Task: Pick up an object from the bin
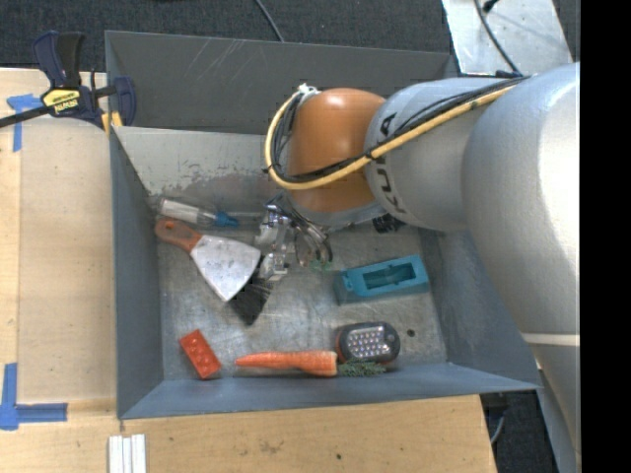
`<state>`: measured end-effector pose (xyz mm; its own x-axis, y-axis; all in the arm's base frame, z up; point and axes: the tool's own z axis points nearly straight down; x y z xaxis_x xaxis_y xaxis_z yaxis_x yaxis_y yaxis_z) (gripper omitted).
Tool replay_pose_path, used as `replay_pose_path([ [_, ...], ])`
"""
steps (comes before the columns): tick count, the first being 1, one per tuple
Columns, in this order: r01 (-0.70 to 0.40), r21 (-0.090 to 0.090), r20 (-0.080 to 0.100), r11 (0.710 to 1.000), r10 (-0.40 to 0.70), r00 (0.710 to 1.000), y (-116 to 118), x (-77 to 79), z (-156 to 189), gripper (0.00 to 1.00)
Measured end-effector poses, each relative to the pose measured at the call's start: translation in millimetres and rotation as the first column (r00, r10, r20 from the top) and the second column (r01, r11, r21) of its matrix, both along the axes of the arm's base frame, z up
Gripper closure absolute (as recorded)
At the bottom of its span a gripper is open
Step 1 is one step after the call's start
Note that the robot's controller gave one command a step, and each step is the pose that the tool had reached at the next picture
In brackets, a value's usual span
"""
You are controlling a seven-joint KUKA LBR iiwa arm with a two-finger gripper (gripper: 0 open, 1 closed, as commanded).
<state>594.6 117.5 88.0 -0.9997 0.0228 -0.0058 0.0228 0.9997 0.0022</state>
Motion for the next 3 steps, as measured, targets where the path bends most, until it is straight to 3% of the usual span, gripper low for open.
replay_pose_path([
  [1,0.000,0.000,0.000,1.000,0.000,1.000,0,0.1,0,1.00],
  [2,0.005,0.011,-0.004,1.000,-0.005,1.000,-23,21.0,-4,1.00],
  [3,0.032,-0.008,0.019,0.999,-0.032,0.999,-7,16.8,-4,1.00],
])
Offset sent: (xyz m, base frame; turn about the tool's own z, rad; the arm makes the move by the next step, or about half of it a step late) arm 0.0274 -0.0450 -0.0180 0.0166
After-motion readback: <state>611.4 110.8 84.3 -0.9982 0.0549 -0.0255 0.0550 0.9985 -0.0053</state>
